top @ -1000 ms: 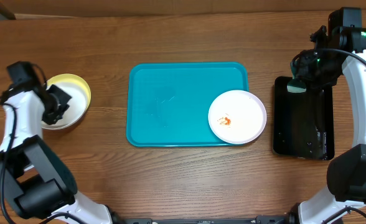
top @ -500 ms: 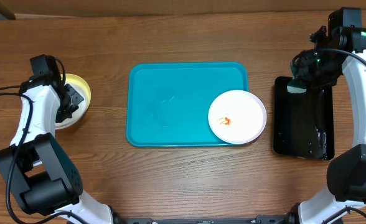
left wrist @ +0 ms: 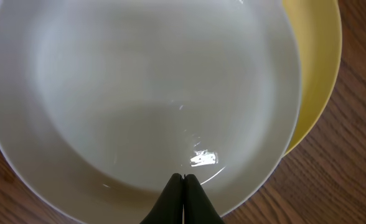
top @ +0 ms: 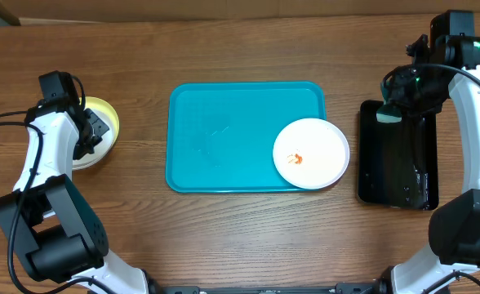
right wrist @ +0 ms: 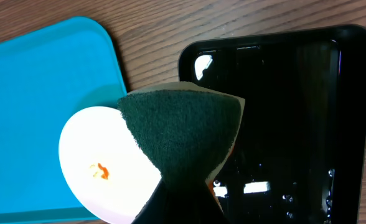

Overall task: Clean dirty plates on tray and stack at the side
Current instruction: 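Adjust the stacked white plate with the left gripper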

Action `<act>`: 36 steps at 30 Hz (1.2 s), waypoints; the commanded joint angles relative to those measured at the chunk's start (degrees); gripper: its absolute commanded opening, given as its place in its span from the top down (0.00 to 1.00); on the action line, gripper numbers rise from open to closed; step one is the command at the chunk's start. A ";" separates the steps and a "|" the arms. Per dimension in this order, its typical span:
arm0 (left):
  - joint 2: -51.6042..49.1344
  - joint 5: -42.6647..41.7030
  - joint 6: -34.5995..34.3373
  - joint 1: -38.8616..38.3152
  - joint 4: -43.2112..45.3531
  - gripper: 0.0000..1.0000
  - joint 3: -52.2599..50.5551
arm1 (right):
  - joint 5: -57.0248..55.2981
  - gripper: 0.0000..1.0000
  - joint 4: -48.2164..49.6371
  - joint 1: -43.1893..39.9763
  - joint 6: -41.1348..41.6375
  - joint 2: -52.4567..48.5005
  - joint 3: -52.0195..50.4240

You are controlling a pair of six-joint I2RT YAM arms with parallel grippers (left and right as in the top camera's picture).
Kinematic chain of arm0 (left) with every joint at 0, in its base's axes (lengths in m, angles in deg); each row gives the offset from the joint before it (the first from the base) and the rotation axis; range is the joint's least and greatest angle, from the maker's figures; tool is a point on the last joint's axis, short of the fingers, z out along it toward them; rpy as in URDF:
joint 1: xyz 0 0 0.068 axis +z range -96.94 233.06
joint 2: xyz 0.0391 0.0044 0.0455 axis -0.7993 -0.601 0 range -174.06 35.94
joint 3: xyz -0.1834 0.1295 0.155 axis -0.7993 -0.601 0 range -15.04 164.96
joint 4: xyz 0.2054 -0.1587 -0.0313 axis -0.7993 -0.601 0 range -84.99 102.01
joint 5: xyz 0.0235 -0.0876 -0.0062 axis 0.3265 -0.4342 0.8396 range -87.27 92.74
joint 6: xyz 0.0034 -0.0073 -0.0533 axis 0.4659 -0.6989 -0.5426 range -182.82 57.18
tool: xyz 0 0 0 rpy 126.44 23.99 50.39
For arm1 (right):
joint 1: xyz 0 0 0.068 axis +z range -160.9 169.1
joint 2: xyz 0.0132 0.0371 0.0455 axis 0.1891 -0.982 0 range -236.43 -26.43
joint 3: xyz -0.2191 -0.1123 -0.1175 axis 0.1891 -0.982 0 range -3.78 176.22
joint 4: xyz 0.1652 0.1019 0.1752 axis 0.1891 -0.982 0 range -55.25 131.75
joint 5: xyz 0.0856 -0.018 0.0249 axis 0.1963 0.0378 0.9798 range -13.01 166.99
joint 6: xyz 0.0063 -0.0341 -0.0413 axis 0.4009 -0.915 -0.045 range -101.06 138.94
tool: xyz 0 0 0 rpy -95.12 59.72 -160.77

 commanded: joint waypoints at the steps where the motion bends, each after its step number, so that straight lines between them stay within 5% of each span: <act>1: 0.55 0.11 1.27 -0.59 0.94 0.95 -0.66 | -0.37 0.96 0.13 0.15 -0.46 0.37 -0.31; 22: -7.76 -0.07 2.12 -0.79 3.04 0.82 -0.68 | -0.37 0.96 -0.35 0.15 -0.46 0.37 -0.31; 36: -8.68 -0.07 2.08 -0.79 -5.35 0.96 -0.68 | -0.39 0.96 -0.26 0.15 -0.46 0.37 -0.31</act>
